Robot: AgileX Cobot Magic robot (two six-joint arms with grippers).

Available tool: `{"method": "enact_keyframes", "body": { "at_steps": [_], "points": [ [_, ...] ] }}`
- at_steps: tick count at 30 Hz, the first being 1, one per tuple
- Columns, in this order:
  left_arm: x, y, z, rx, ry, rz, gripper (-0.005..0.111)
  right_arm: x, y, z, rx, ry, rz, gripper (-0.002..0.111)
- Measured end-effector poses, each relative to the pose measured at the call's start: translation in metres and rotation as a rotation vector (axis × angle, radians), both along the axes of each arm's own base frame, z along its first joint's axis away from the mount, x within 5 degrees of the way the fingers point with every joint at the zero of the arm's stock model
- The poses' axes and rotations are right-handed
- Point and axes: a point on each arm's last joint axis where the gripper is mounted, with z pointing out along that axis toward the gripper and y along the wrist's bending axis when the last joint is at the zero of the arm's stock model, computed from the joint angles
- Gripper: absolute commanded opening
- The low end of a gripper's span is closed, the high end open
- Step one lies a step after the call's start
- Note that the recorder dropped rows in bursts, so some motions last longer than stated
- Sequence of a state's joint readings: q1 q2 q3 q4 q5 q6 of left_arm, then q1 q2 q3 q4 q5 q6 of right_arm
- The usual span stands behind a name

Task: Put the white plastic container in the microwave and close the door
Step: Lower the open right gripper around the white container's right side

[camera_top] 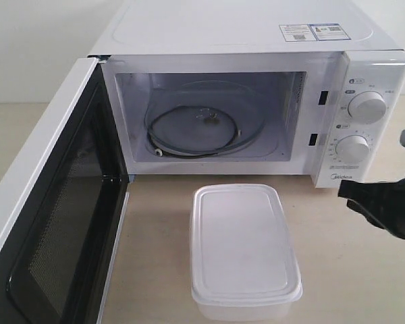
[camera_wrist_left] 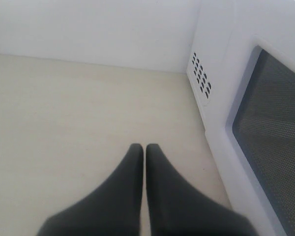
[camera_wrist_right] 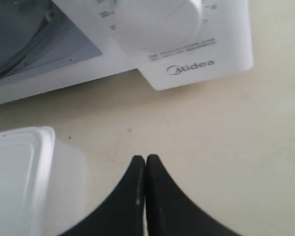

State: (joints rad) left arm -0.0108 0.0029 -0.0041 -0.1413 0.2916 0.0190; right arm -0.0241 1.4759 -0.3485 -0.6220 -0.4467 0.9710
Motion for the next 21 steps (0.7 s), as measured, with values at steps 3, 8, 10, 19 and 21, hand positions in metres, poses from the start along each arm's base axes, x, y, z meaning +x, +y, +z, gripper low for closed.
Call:
{"method": "enact_keyframes", "body": {
  "at_steps": [3, 8, 10, 19, 21],
  "points": [
    [0.000, 0.000, 0.000, 0.000, 0.000, 0.000, 0.004, -0.002, -0.009, -0.002, -0.026, 0.021, 0.028, 0.000],
    [0.000, 0.000, 0.000, 0.000, 0.000, 0.000, 0.004, -0.004, 0.002, -0.017, 0.050, 0.059, 0.204, 0.000],
    [0.000, 0.000, 0.000, 0.000, 0.000, 0.000, 0.004, -0.004, 0.012, -0.023, 0.142, 0.053, 0.302, 0.000],
    [0.000, 0.000, 0.000, 0.000, 0.000, 0.000, 0.004, 0.009, 0.016, -0.001, 0.468, -0.050, 0.366, 0.000],
    [0.000, 0.000, 0.000, 0.000, 0.000, 0.000, 0.004, 0.013, 0.010, 0.002, 0.468, -0.017, 0.402, 0.000]
  ]
}}
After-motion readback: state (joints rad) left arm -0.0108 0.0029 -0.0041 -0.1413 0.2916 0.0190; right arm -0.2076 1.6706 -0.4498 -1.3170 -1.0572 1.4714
